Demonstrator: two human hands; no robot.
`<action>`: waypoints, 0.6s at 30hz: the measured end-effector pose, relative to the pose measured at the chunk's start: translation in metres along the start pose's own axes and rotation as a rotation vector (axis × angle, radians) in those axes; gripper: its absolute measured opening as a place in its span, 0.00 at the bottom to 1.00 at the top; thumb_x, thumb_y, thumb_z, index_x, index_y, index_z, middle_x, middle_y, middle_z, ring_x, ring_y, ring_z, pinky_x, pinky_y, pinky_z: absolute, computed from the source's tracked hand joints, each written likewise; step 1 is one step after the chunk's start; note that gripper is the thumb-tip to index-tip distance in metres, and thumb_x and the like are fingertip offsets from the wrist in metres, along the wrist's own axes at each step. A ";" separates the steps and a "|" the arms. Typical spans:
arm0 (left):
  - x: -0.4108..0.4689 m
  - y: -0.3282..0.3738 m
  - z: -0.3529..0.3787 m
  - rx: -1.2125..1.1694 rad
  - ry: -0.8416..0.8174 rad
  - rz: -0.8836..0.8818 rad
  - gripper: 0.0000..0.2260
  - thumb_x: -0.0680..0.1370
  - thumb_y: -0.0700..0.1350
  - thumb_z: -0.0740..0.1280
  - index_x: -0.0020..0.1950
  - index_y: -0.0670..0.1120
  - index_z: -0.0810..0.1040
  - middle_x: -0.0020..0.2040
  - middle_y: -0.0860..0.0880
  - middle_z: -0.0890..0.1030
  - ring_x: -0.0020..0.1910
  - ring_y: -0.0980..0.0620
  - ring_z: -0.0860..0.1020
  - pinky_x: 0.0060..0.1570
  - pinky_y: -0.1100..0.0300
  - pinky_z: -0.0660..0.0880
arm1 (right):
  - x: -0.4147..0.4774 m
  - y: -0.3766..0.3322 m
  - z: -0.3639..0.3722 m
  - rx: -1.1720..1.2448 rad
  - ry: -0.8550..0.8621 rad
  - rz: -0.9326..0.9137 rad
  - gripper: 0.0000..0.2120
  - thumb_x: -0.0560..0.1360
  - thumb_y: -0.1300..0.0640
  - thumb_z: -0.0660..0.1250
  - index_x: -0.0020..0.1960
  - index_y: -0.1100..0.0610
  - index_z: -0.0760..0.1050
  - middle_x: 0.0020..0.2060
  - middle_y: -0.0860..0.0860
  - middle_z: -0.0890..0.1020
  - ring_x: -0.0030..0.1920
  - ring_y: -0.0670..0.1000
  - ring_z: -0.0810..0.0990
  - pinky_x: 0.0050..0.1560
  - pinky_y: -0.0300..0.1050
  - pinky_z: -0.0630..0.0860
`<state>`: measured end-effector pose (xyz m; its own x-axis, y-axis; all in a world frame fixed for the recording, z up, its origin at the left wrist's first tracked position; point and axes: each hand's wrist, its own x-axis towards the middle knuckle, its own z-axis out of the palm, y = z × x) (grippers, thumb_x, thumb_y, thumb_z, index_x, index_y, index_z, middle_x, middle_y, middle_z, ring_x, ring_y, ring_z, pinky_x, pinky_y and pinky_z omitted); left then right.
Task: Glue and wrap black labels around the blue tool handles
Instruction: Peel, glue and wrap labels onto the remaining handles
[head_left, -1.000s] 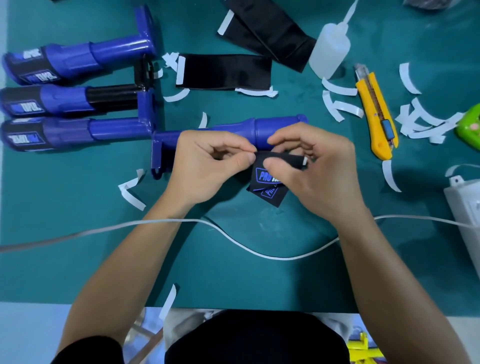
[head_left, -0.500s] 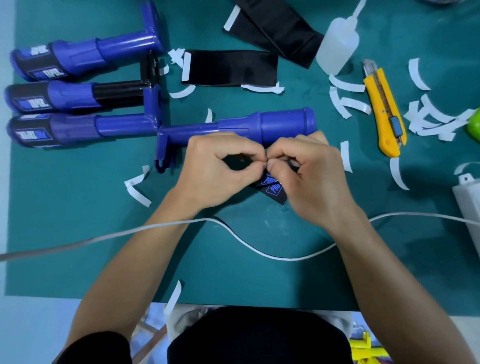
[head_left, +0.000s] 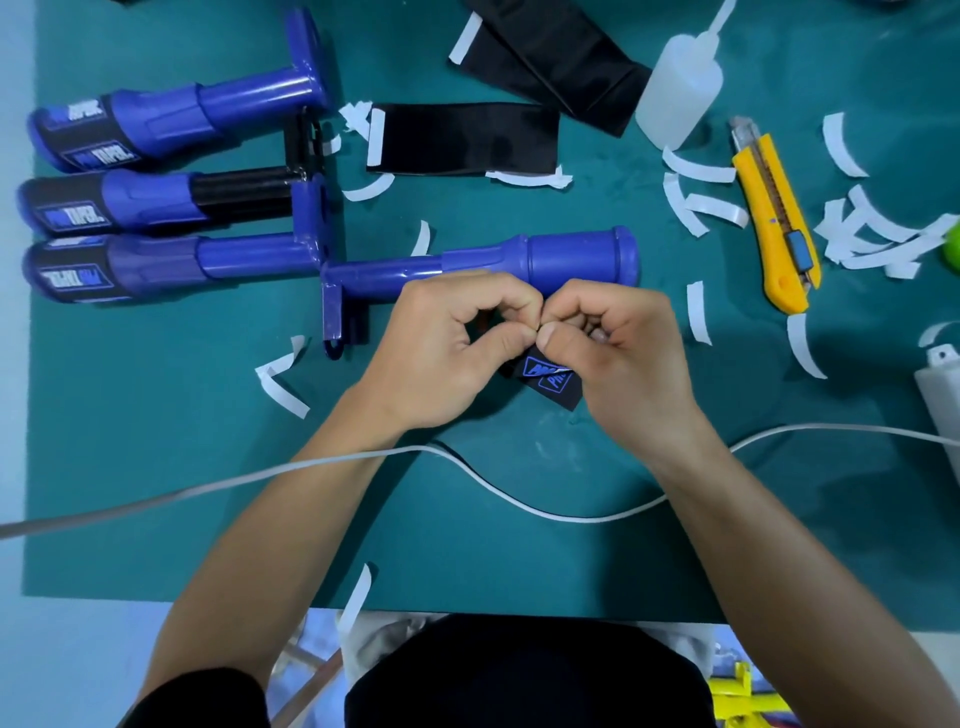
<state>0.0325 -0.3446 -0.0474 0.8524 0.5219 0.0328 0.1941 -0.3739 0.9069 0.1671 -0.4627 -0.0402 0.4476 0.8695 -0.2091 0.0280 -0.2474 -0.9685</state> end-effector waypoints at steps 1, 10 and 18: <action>0.000 0.000 0.000 -0.005 -0.005 0.002 0.07 0.76 0.37 0.71 0.44 0.49 0.79 0.39 0.55 0.79 0.39 0.56 0.75 0.45 0.62 0.72 | 0.001 0.000 0.000 0.038 -0.004 0.017 0.09 0.71 0.64 0.67 0.35 0.54 0.78 0.26 0.45 0.71 0.29 0.46 0.64 0.32 0.38 0.63; 0.002 -0.002 -0.002 -0.111 -0.048 -0.041 0.09 0.78 0.38 0.72 0.46 0.53 0.81 0.40 0.54 0.81 0.39 0.56 0.76 0.43 0.60 0.74 | 0.004 -0.004 -0.009 0.134 -0.074 0.087 0.05 0.71 0.64 0.68 0.37 0.59 0.80 0.29 0.54 0.76 0.31 0.50 0.69 0.34 0.42 0.66; 0.000 0.000 -0.002 -0.153 0.035 -0.122 0.11 0.75 0.37 0.75 0.49 0.54 0.85 0.40 0.53 0.85 0.36 0.57 0.79 0.38 0.56 0.74 | -0.001 -0.007 -0.011 -0.226 0.073 -0.082 0.06 0.70 0.61 0.72 0.36 0.53 0.81 0.27 0.52 0.78 0.28 0.55 0.74 0.31 0.40 0.69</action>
<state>0.0320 -0.3429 -0.0464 0.8094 0.5832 -0.0691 0.2167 -0.1872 0.9581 0.1768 -0.4666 -0.0322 0.4991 0.8592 -0.1127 0.2623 -0.2737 -0.9254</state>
